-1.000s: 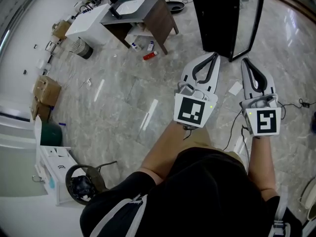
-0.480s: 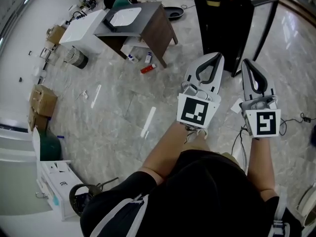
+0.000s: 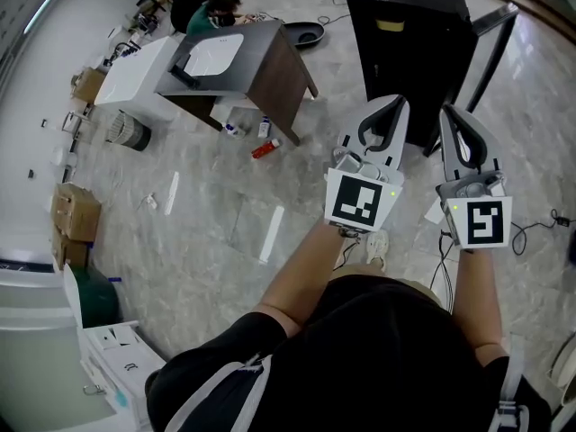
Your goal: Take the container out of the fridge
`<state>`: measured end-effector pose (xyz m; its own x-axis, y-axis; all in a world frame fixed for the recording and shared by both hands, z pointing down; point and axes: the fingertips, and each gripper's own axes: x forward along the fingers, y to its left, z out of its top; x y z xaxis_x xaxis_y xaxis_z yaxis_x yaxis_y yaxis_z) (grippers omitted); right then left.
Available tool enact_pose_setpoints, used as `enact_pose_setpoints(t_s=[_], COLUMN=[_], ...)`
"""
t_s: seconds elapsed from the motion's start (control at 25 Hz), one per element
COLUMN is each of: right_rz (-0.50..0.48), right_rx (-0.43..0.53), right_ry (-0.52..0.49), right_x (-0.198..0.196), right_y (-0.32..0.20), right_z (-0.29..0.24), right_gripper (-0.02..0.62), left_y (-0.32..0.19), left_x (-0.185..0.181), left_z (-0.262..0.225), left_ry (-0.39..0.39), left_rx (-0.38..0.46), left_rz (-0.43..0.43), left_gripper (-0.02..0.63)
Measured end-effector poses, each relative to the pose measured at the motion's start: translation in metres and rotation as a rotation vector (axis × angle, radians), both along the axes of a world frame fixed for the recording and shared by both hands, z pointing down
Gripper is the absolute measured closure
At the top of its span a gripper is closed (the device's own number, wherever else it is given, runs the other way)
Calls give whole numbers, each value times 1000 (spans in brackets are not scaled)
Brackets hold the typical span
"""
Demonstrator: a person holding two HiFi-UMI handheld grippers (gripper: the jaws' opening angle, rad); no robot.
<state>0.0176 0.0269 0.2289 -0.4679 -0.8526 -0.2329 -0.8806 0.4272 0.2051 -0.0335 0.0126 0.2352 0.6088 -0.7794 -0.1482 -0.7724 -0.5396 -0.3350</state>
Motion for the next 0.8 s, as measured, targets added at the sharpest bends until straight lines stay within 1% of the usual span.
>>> enact_pose_setpoints(t_s=[0.12, 0.28, 0.36, 0.6, 0.8], right_rz=[14, 29, 33, 44, 27], right_rx=[-5, 5, -4, 1, -9], right_ry=[10, 26, 35, 87, 122], right_x=[-8, -16, -20, -30, -34], right_y=[-31, -64, -79, -115, -135], right_z=[1, 0, 3, 16, 21], right_gripper=[558, 558, 558, 558, 558], left_y=[-32, -66, -81, -118, -136], left_x=[-6, -12, -16, -29, -28], left_z=[-1, 0, 2, 9, 14], left_ry=[4, 8, 13, 30, 27], left_rx=[-1, 2, 0, -11, -29], left_rz=[21, 41, 44, 44, 48], left_gripper=[581, 581, 581, 581, 581])
